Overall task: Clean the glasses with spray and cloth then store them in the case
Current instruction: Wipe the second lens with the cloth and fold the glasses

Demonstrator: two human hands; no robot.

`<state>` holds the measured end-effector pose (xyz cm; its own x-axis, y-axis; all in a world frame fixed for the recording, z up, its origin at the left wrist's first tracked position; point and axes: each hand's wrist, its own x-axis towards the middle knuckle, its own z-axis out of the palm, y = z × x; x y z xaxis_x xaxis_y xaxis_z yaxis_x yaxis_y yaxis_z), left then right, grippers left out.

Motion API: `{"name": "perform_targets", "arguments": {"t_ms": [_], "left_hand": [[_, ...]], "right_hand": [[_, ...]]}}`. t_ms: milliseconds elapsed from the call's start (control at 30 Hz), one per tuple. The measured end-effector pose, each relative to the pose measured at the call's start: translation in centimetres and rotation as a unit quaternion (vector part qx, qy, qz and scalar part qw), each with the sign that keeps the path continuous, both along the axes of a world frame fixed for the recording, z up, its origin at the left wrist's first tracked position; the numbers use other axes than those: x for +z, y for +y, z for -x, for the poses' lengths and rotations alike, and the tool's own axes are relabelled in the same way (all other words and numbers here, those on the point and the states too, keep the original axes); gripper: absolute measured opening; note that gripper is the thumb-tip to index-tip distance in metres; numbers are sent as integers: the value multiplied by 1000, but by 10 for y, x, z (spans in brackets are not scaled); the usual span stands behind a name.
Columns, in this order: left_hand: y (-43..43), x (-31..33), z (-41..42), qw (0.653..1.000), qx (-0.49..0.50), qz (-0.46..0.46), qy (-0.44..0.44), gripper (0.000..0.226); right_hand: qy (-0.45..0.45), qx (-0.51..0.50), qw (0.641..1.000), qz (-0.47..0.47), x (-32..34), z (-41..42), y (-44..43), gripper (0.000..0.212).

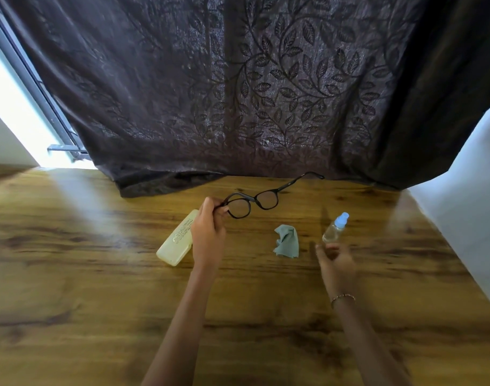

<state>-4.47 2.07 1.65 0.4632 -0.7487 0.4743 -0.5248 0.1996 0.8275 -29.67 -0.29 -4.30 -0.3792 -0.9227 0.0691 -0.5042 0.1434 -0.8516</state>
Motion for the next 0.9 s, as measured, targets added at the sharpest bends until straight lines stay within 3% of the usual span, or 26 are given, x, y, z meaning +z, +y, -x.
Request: {"name": "perform_targets", "arguments": {"t_ms": [33,167,233,333,433,533,667,800,900], "left_hand": [[0,1,1,1000,-2,2,0,8],[2,4,3,1000,-12,8,-4,7],[3,6,3,1000,-12,8,-1,7],[4,7,1,1000,-1,5,-2,8],[3,7,0,1000,5,0,-1,8],[2,6,3,1000,7,1,-7,9],[1,6,8,1000,0,7,-23,8],[1,8,10,1000,-10,7,-23,7],[1,10,10,1000,-15,11,-8,9]], "right_hand": [[29,45,999,0,-3,-7,1,17],[79,132,987,-43,0,-27,-12,37],[61,150,985,-63,4,-31,-20,24],[-75,143,983,-88,17,-34,-23,3],[-301,133,939,-102,42,-42,-16,4],[-342,159,924,-61,68,-57,-5,14],[-282,192,939,50,95,-84,8,12],[-82,224,956,170,104,-105,16,6],[84,219,936,263,98,-114,20,11]]}}
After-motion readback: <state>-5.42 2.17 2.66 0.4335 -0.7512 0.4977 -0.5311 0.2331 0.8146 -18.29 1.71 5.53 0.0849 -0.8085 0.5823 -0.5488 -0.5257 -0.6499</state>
